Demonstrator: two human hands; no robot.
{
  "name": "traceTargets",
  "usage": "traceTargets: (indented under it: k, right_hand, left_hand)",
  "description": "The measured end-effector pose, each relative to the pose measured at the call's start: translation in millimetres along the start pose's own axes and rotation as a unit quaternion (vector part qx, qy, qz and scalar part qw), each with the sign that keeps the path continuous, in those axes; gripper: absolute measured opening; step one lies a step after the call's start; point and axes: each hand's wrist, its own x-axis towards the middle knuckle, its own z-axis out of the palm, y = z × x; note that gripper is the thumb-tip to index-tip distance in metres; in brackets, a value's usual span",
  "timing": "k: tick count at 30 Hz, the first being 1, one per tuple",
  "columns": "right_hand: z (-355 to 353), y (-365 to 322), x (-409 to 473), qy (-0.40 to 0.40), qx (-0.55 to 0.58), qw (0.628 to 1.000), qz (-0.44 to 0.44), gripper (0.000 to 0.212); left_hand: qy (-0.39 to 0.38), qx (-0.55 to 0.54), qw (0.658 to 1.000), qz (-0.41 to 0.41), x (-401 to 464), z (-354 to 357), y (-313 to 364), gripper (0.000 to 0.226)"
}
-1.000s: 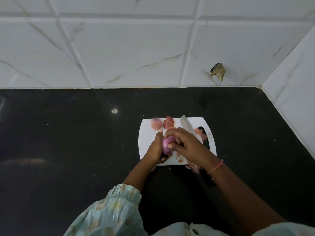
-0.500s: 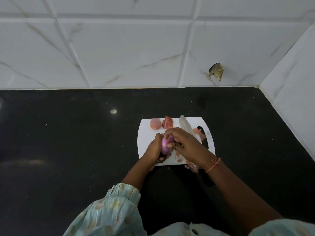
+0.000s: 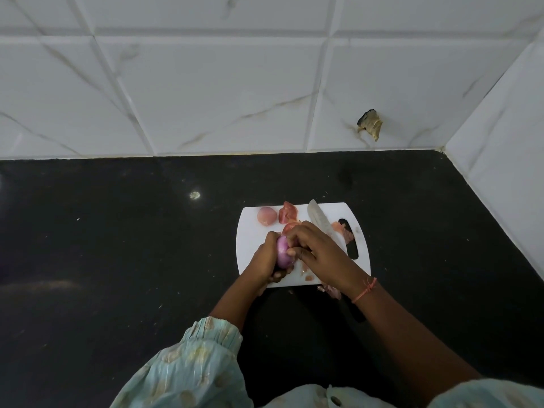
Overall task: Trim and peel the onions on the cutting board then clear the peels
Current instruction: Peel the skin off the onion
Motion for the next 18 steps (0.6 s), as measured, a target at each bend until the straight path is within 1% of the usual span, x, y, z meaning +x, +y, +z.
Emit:
traceTargets:
  k: [3,4,6,8,11,14,18]
  right_hand:
    - [-4,-3,0,-0.019,0.007,1.000,0.019,0.027]
    - [-5,-4,1,-0.031,0.001,0.999,0.022,0.027]
    - [-8,-6,3,-0.045,-0.010,0.999,0.023,0.020]
    - [-8,-7,4,-0.035,-0.010,0.999,0.016,0.012]
    - [-4,-7,2,-0.005,0.008,1.000,0.021,0.014]
    - [-5,-7,1,-0.006,0.018,0.999,0.032,0.030]
    - [-11,-11,4,-0.035,-0.005,0.999,0.040,0.023]
  left_hand:
    - [0.002,0.007,1.000,0.002,0,1,0,0.065]
    - [0.003,0.009,1.000,0.002,0,1,0,0.065]
    - [0.005,0.007,1.000,0.001,-1,1,1,0.064]
    - [-0.002,0.000,1.000,-0.001,-1,0,1,0.064]
    - [-0.013,-0.008,1.000,-0.003,-2,0,2,0.065]
    - [-0.014,-0.005,1.000,0.008,-3,0,3,0.065]
    - [-0.014,0.006,1.000,0.010,-4,0,2,0.064]
